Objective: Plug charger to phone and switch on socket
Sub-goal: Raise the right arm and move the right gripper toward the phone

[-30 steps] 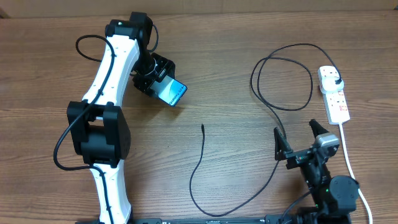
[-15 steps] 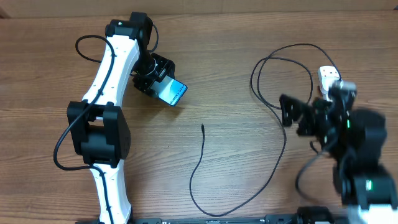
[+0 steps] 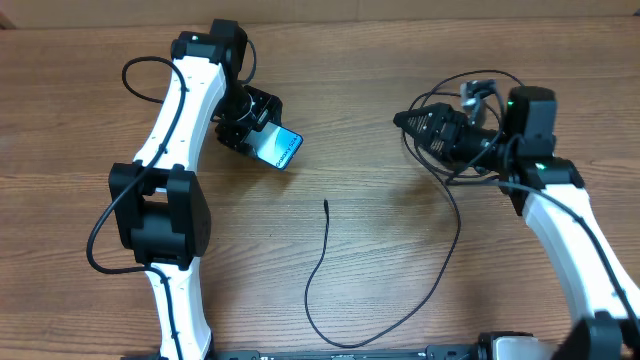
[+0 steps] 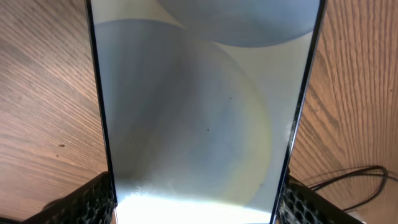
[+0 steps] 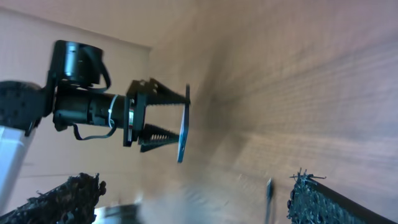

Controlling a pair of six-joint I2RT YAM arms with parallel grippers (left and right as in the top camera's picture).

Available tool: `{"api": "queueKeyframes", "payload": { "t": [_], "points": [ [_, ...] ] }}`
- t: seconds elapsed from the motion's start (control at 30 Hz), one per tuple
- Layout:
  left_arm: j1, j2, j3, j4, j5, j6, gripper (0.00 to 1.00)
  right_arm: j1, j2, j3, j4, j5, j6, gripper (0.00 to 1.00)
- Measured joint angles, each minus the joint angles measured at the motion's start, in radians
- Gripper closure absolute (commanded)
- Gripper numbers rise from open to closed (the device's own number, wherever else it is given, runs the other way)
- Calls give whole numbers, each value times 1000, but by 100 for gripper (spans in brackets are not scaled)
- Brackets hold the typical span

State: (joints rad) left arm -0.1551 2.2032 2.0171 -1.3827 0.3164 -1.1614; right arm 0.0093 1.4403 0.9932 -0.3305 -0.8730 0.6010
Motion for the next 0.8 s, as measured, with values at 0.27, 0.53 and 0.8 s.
{"api": "queueKeyframes", "payload": {
  "t": [0.27, 0.53, 0.8],
  "points": [
    [-48, 0, 0, 11, -3, -105, 96, 76, 119, 0, 0, -54, 89, 0],
    [-124, 0, 0, 11, -3, -215, 96, 187, 122, 0, -2, 13, 106, 0],
    [-193, 0, 0, 18, 6, -284, 96, 275, 122, 0, -17, 104, 106, 0]
  ]
}}
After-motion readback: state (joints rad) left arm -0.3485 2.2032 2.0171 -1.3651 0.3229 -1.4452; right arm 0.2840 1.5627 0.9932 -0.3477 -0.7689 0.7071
